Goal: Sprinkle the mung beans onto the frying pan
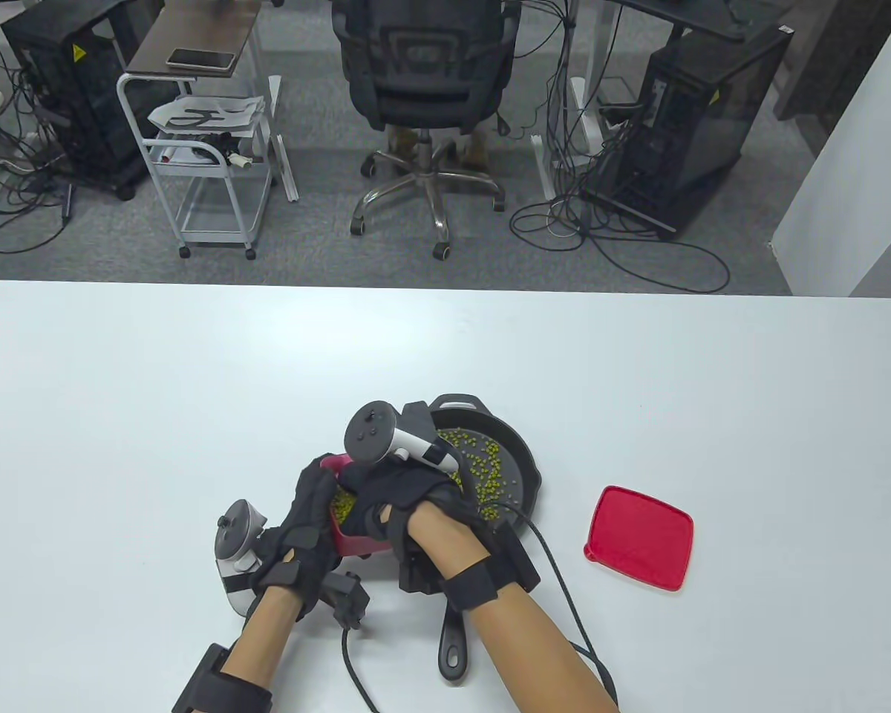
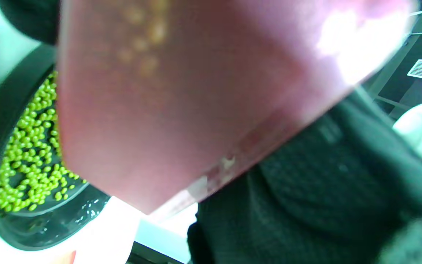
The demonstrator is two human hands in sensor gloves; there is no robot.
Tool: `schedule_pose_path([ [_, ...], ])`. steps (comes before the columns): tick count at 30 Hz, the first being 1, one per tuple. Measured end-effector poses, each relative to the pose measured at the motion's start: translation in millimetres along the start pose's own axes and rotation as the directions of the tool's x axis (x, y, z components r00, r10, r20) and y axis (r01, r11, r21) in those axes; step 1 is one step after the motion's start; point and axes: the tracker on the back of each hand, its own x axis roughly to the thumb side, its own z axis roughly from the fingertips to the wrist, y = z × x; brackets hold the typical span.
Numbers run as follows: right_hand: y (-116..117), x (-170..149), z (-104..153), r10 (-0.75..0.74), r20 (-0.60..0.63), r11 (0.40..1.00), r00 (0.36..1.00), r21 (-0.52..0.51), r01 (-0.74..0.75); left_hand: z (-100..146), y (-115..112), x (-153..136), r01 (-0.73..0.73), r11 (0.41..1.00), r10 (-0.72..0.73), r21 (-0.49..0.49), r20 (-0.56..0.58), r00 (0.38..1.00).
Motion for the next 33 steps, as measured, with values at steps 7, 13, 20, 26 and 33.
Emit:
schedule_pose_path([
  [7,0.2,3.8,-4.1,-0.041,0.033,0.997,0.999,-0.069,0.043,-2.3,0.7,-3.1,-0.036,0.999,0.036,-0.008,-0.002,0.999],
  [13,-2.9,-5.7,-8.5,-0.096,0.08,0.986,0.992,-0.13,0.105,-3.5,0.8,-4.3,-0.032,0.999,0.032,-0.021,-0.004,0.999],
  [20,-19.9,-17.0,-2.3,-0.161,0.097,0.974,0.982,-0.142,0.174,-4.3,1.6,-1.3,-0.051,0.998,0.051,-0.039,-0.001,0.999],
  [26,-45.0,-34.3,12.0,-0.251,0.1,0.947,0.963,-0.18,0.266,-5.2,7.4,-0.2,-0.046,0.998,0.045,-0.035,-0.017,0.999],
  [33,-71.7,-78.6,24.8,-0.365,0.079,0.877,0.928,-0.306,0.371,-4.9,12.5,2.8,-0.031,0.999,0.031,-0.024,-0.022,0.999],
])
